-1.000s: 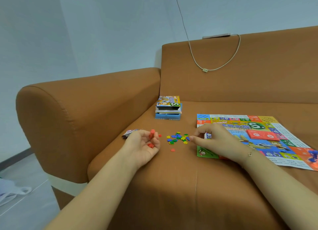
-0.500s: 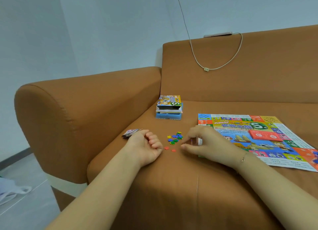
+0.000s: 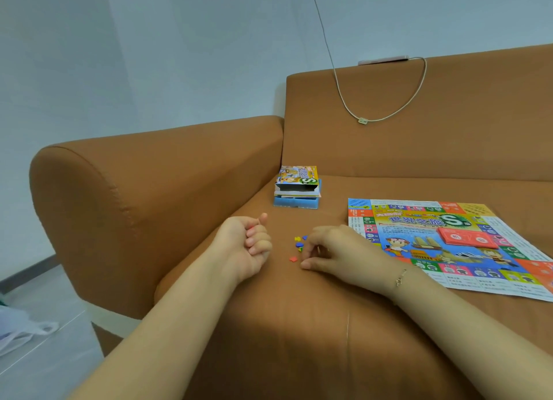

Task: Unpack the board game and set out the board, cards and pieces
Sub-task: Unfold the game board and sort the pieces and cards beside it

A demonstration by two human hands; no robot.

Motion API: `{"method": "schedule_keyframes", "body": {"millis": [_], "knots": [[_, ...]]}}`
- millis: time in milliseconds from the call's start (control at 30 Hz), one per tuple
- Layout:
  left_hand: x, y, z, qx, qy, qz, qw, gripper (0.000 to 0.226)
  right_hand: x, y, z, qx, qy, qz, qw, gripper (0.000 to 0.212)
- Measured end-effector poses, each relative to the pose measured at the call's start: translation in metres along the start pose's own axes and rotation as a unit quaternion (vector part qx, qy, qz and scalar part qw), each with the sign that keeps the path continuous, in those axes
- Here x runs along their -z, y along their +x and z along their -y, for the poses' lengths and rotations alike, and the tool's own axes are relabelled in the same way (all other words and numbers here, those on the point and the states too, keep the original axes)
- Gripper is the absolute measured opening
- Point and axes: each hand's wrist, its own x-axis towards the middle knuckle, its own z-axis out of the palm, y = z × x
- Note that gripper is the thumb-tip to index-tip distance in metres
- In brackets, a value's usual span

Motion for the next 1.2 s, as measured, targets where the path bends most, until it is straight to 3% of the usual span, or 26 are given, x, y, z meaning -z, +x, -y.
{"method": "schedule_keyframes", "body": {"millis": [233, 400, 500, 733, 833, 900, 1033, 1133, 1200], "knots": [[0.014, 0.008, 0.012, 0.022, -0.004, 0.037, 0.999, 0.037, 0.002, -0.006, 0.002, -0.011, 0.086, -0.004, 0.996, 0.008], [0.016, 0.014, 0.009, 0.017, -0.057, 0.043, 0.997, 0.035, -0.005, 0.009, 0.003, -0.018, 0.077, 0.015, 0.997, 0.031], [0.015, 0.013, 0.009, 0.005, -0.075, 0.042, 0.996, 0.034, -0.006, 0.014, 0.006, -0.018, 0.051, 0.026, 0.998, 0.025], [0.011, 0.006, -0.001, -0.012, -0.076, 0.046, 0.996, 0.035, -0.005, 0.011, 0.014, -0.068, 0.108, 0.009, 0.992, 0.008], [0.001, 0.007, -0.006, -0.040, -0.034, 0.044, 0.998, 0.033, 0.007, 0.009, 0.014, -0.080, 0.126, 0.005, 0.989, 0.004], [-0.012, 0.012, -0.008, -0.046, 0.062, 0.048, 0.996, 0.032, 0.027, 0.012, 0.002, -0.115, 0.136, -0.020, 0.984, 0.004], [-0.050, 0.045, -0.011, -0.083, 0.322, 0.025, 0.943, 0.029, 0.059, 0.037, -0.034, -0.195, 0.114, -0.075, 0.971, 0.015], [-0.076, 0.085, -0.011, -0.136, 0.497, -0.052, 0.856, 0.027, 0.057, 0.065, -0.054, -0.256, 0.137, -0.073, 0.954, 0.024], [-0.082, 0.109, -0.004, -0.170, 0.573, -0.071, 0.799, 0.034, 0.050, 0.082, -0.064, -0.293, 0.132, -0.030, 0.947, 0.022]]}}
